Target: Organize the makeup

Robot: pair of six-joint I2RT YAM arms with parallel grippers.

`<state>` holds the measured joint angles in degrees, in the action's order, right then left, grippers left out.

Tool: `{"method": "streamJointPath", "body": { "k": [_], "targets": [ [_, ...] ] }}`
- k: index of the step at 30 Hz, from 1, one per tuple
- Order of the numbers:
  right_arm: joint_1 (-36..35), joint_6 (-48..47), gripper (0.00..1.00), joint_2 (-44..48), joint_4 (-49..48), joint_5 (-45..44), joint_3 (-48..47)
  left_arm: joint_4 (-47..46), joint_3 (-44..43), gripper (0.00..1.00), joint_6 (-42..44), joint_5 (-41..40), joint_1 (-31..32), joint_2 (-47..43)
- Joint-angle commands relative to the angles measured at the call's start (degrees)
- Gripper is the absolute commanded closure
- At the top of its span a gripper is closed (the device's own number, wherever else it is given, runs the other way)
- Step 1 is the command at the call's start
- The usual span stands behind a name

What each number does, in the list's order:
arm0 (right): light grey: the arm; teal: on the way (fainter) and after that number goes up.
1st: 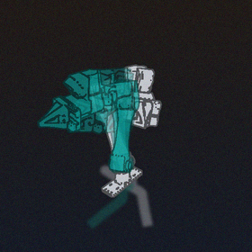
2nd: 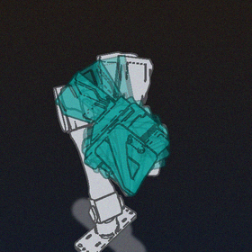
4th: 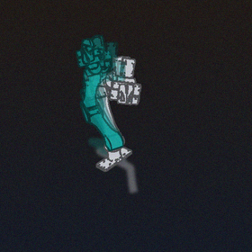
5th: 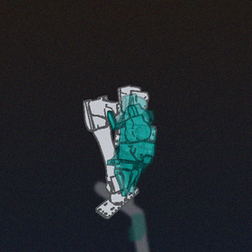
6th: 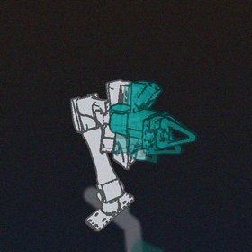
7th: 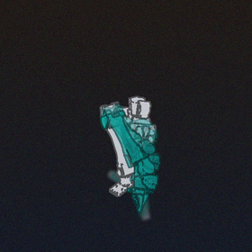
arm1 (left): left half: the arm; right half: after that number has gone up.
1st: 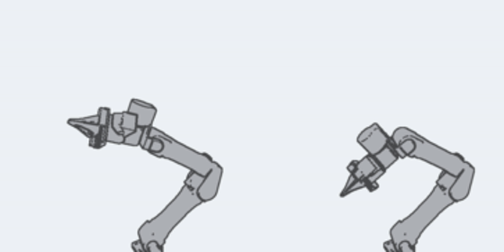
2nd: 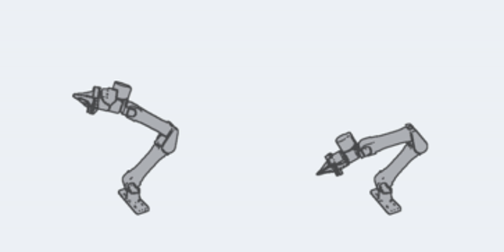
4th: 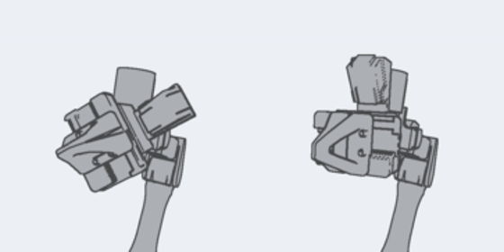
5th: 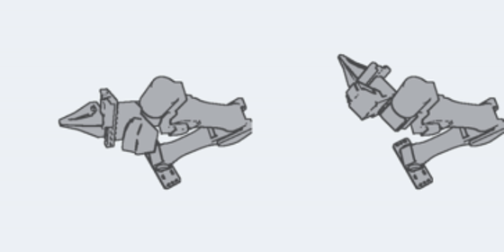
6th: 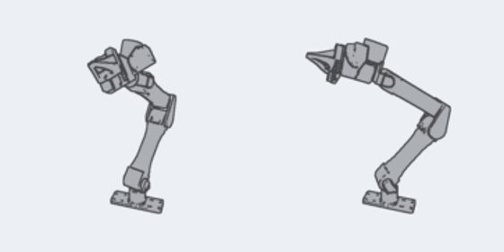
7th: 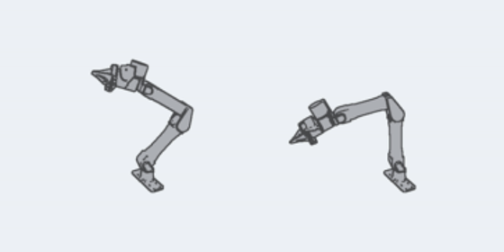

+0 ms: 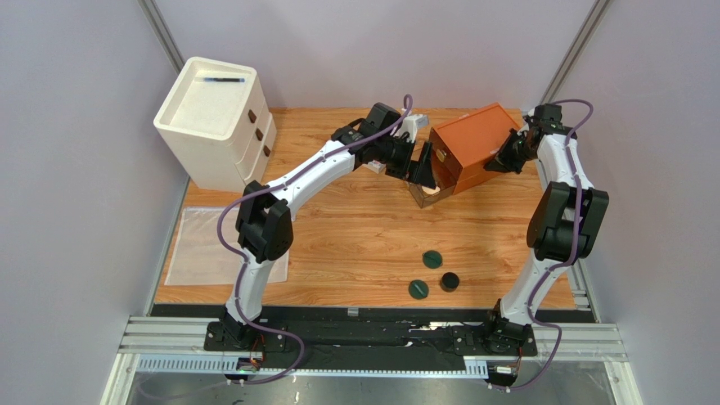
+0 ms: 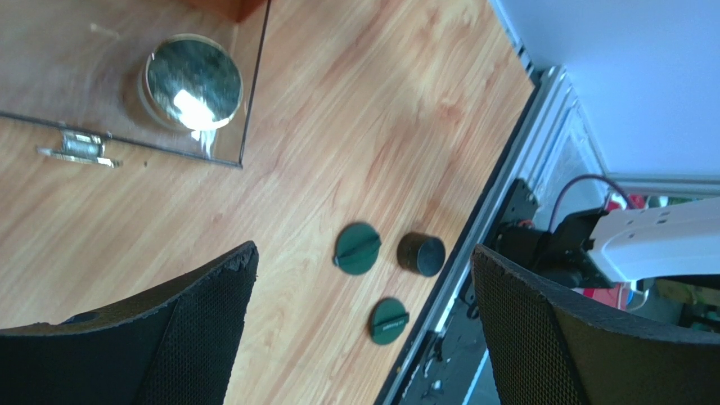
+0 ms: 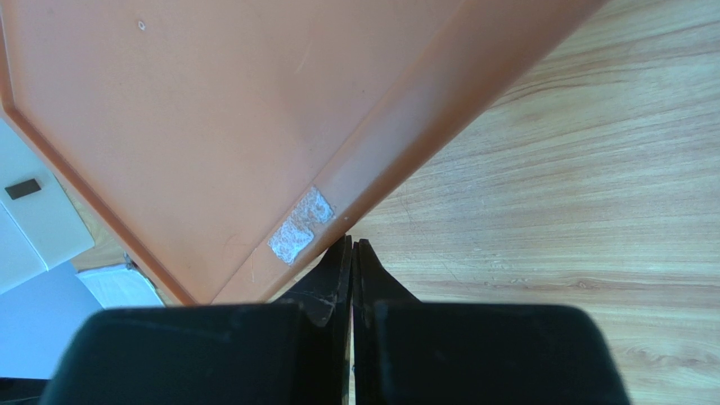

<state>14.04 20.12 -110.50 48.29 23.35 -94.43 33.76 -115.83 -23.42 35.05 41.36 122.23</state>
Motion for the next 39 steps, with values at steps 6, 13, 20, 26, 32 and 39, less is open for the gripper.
{"method": "streamJointPath", "body": {
  "k": [6, 13, 20, 26, 32, 39],
  "targets": [
    [-0.3, 0.5, 1.00, 6.1, -3.7, 1.2, 4.2, 18.9, -1.7, 0.02, 12.2, -7.4, 7.9, -0.3],
    [-0.3, 0.3, 1.00, 6.9, -3.9, 0.6, 6.2, 25.0, -3.2, 0.04, 18.9, -13.8, 16.7, 4.8],
    [-0.3, -0.1, 1.00, 7.4, -4.1, 0.6, 7.6, 24.8, -9.4, 0.06, 19.6, -13.2, 20.2, 10.4],
    [-0.3, -0.3, 1.00, 8.4, -4.7, 0.5, 9.4, 25.7, -18.0, 0.07, 19.3, -11.4, 20.9, 16.1],
    [-0.3, 0.4, 1.00, 7.9, -4.4, -0.4, 8.5, 25.2, -20.8, 0.08, 18.6, -8.9, 22.4, 19.3],
    [-0.3, 1.8, 1.00, 5.6, -3.9, -0.9, 6.3, 25.0, -20.5, 0.09, 17.9, -8.1, 24.8, 20.8]
  ]
}}
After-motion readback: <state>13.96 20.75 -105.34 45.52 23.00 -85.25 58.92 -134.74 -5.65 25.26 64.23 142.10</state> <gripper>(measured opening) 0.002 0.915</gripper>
